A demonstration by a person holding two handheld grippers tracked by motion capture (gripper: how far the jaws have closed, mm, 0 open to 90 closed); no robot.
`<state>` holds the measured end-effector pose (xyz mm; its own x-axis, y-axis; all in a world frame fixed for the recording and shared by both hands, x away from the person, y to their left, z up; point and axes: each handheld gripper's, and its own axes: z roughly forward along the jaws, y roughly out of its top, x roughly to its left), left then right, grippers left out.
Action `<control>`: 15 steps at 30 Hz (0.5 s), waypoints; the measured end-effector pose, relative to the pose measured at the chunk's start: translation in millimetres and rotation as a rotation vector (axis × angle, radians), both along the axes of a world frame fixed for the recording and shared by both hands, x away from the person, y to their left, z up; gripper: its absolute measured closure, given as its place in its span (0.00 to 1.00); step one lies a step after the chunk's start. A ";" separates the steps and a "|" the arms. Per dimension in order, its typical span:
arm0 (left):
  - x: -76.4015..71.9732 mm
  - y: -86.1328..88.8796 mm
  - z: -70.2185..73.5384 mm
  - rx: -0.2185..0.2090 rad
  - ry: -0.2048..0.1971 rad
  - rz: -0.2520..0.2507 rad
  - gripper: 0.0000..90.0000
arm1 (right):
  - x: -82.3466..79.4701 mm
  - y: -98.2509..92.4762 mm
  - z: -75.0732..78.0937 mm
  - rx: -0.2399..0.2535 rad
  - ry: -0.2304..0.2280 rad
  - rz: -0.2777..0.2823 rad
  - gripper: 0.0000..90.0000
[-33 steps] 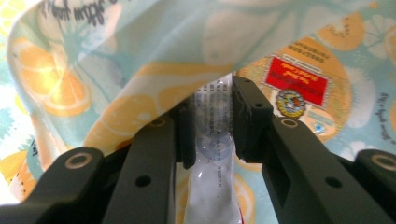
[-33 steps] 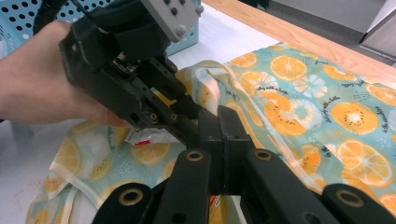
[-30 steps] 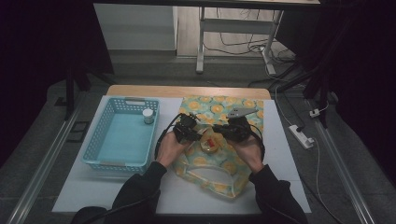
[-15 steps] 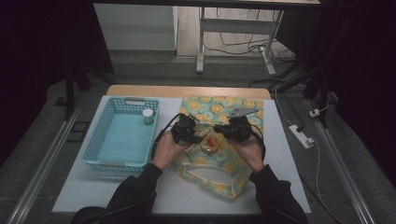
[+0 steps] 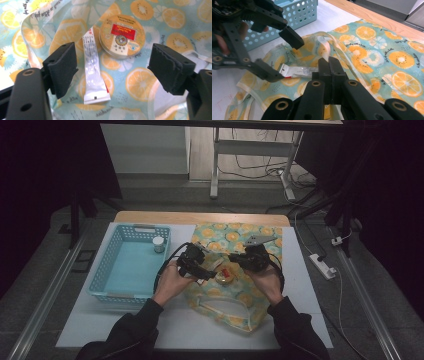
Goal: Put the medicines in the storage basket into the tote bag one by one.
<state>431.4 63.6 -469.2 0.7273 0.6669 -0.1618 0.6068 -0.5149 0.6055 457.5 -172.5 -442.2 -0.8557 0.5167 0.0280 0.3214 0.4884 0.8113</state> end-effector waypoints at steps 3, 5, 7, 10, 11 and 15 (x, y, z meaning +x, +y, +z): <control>-2.9 2.9 0.7 0.006 0.008 -0.003 0.20 | 0.2 -0.4 0.1 -0.001 0.000 0.001 1.00; -3.8 5.9 1.5 -0.004 0.011 -0.007 0.17 | 0.0 -0.5 0.2 -0.001 0.002 -0.001 1.00; -4.5 9.5 2.6 -0.015 0.011 -0.006 0.14 | -0.1 -0.5 0.3 -0.001 0.002 0.000 1.00; -5.9 15.9 4.5 -0.030 0.002 -0.001 0.10 | -0.8 -0.1 0.6 -0.003 -0.001 0.002 1.00; -6.3 18.2 5.0 -0.038 0.000 0.002 0.09 | -0.9 -0.1 0.9 -0.003 -0.002 0.003 1.00; -7.3 25.6 5.5 -0.062 -0.002 -0.001 0.04 | -1.6 0.2 1.3 0.000 -0.003 0.006 1.00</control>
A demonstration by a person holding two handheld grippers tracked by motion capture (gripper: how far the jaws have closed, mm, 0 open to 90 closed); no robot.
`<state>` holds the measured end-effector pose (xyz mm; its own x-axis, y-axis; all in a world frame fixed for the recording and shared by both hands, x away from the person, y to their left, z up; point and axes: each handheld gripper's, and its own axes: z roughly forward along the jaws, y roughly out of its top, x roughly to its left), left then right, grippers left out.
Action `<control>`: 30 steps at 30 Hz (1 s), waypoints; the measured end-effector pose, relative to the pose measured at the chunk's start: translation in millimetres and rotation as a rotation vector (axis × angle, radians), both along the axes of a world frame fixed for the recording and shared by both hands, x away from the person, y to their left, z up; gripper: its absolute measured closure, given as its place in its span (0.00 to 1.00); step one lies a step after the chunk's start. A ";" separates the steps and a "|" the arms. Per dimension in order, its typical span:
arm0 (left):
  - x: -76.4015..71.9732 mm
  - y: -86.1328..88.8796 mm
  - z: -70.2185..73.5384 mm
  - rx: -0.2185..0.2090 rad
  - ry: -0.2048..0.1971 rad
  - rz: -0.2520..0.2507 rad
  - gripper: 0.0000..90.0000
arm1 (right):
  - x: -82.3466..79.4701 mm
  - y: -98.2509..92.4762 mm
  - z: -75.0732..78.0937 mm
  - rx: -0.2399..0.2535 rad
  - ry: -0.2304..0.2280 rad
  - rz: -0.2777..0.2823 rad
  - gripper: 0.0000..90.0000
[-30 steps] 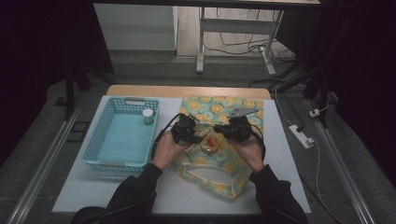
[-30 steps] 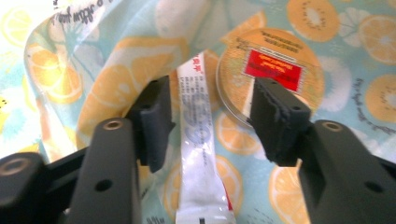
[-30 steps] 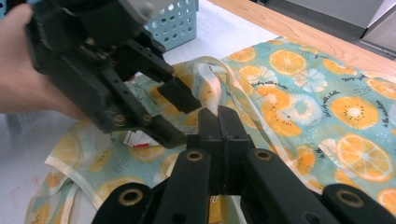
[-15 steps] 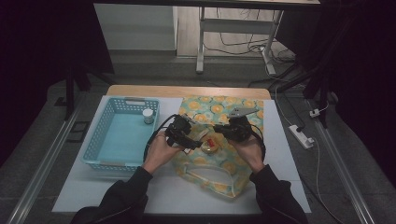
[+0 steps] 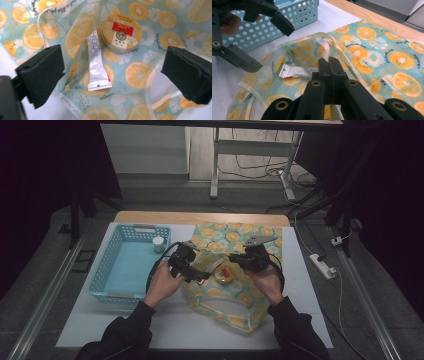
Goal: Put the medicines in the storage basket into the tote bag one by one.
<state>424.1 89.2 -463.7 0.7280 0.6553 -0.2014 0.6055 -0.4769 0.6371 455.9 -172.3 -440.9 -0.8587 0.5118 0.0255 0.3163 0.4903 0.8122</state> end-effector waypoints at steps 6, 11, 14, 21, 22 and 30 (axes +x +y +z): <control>-0.7 8.6 1.8 -0.015 -0.023 -0.004 0.00 | 0.5 -0.9 0.3 0.003 0.000 0.000 1.00; 0.4 17.6 3.0 -0.024 -0.035 -0.031 0.01 | 0.2 -1.2 0.5 0.005 -0.001 0.000 1.00; 2.2 22.1 3.0 -0.023 -0.040 -0.026 0.01 | 0.8 -1.8 0.6 0.006 0.000 0.000 1.00; 2.4 33.1 6.2 -0.023 -0.054 -0.002 0.00 | 0.6 -3.0 1.5 0.006 -0.001 -0.002 1.00; 2.3 35.0 7.4 -0.026 -0.058 0.003 0.00 | 0.5 -3.1 1.7 0.005 -0.001 -0.002 1.00; 2.2 52.5 13.6 -0.033 -0.079 0.041 0.01 | -0.1 -2.8 2.5 0.007 -0.005 -0.002 1.00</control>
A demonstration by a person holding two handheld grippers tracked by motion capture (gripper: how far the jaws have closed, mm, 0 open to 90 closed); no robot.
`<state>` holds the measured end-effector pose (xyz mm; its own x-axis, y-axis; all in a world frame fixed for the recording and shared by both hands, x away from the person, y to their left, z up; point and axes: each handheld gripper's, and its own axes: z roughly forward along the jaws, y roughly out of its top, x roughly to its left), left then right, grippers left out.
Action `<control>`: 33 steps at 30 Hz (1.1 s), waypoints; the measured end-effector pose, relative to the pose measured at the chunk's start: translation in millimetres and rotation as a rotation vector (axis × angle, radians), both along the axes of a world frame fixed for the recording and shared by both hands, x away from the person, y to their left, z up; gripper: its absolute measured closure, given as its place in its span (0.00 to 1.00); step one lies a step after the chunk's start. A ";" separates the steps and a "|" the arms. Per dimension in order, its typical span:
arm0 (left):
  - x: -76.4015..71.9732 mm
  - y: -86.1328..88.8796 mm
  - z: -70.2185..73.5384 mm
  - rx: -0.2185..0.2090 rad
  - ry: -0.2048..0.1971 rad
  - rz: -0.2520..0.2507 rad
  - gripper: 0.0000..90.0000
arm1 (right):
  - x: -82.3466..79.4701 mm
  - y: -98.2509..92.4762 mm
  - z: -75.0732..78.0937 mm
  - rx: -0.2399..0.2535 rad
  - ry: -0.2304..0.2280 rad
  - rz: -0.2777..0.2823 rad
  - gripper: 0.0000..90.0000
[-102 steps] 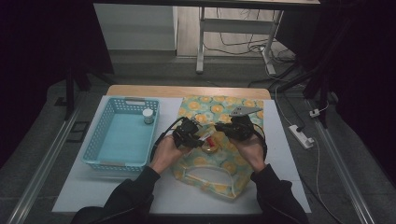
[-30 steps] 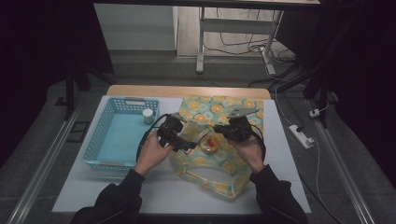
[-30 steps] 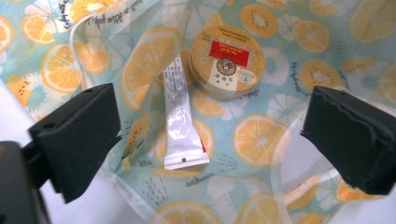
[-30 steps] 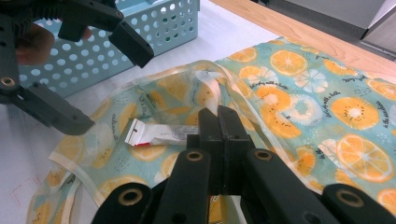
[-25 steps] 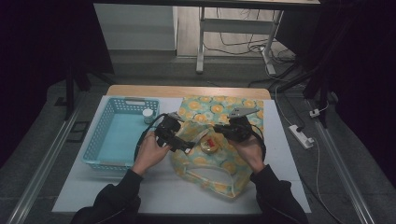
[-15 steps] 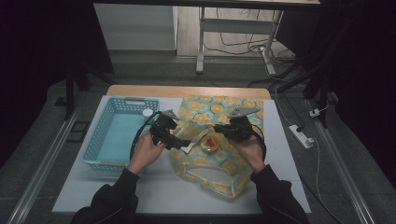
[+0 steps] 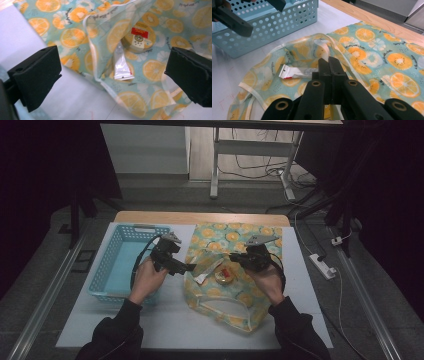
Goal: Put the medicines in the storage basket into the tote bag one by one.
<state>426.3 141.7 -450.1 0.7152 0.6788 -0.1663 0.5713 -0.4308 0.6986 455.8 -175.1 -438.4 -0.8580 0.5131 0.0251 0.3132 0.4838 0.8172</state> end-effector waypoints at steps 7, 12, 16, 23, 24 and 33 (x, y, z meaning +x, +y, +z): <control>0.2 14.9 2.1 -0.021 -0.017 0.041 0.00 | -0.5 1.4 -0.8 -0.005 0.001 0.001 1.00; 0.2 25.2 3.8 -0.018 -0.031 0.063 0.00 | -0.5 1.5 -1.0 -0.007 0.002 0.000 1.00; 1.6 34.6 4.5 -0.017 -0.028 0.078 0.00 | -0.1 1.2 -0.6 -0.004 0.004 0.001 1.00; 4.0 45.9 5.2 -0.019 -0.024 0.096 0.00 | 0.4 2.9 -1.9 -0.008 0.009 0.004 1.00; 4.5 48.1 5.3 -0.021 -0.022 0.102 0.00 | 0.4 3.1 -1.9 -0.008 0.009 0.004 1.00; 17.1 71.8 7.7 -0.021 -0.015 0.204 0.00 | 1.0 2.1 -1.4 -0.007 0.008 0.003 1.00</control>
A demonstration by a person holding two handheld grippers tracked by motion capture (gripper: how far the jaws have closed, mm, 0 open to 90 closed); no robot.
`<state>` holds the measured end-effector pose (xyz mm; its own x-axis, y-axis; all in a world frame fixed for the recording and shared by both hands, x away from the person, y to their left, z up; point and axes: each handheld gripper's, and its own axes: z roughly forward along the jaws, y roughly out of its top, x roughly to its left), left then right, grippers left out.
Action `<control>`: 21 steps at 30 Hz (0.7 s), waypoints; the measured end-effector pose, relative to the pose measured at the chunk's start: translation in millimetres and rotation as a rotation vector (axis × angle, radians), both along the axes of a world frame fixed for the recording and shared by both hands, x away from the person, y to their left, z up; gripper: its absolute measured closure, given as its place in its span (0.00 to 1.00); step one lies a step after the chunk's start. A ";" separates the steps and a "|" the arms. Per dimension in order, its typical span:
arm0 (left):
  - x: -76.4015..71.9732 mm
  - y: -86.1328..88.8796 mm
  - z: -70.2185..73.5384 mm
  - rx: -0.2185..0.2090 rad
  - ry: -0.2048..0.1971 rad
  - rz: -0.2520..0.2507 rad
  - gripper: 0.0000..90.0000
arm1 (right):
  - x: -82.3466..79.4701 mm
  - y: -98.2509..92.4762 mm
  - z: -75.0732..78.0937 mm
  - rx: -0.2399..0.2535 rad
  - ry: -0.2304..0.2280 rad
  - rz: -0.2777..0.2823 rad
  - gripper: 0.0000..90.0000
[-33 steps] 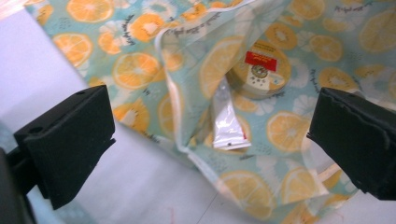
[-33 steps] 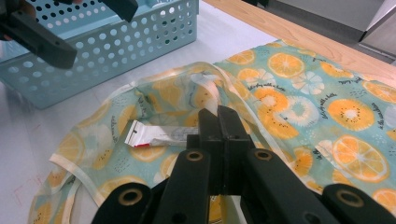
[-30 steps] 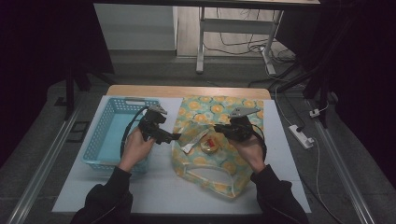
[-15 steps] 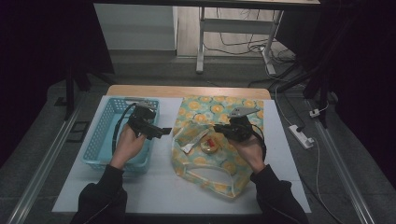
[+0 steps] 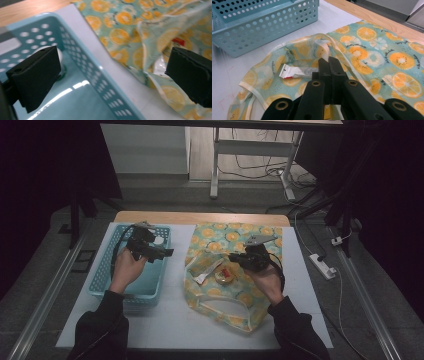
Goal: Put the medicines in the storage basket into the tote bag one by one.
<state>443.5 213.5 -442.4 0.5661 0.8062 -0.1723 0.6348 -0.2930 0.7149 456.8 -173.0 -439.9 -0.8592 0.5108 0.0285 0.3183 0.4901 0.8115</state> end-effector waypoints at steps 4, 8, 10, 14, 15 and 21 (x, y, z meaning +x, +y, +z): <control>9.2 7.5 1.7 0.041 0.004 0.044 0.00 | 0.4 -0.7 -0.1 0.001 0.001 -0.002 1.00; 21.5 15.5 -1.6 0.078 0.019 0.086 0.00 | 0.7 -1.3 0.5 0.001 0.000 -0.002 1.00; 28.2 19.0 -5.1 0.091 0.034 0.098 0.00 | 0.6 -1.0 0.1 0.001 0.002 -0.001 1.00; 42.0 24.8 -14.7 0.099 0.072 0.096 0.00 | 0.3 -0.8 0.6 0.001 -0.001 0.002 1.00; 45.3 25.3 -17.1 0.109 0.081 0.094 0.00 | 0.3 -0.8 0.6 0.000 -0.001 0.002 1.00; 59.8 23.8 -30.6 0.155 0.105 0.108 0.00 | 1.0 -1.7 0.1 0.000 -0.001 0.001 1.00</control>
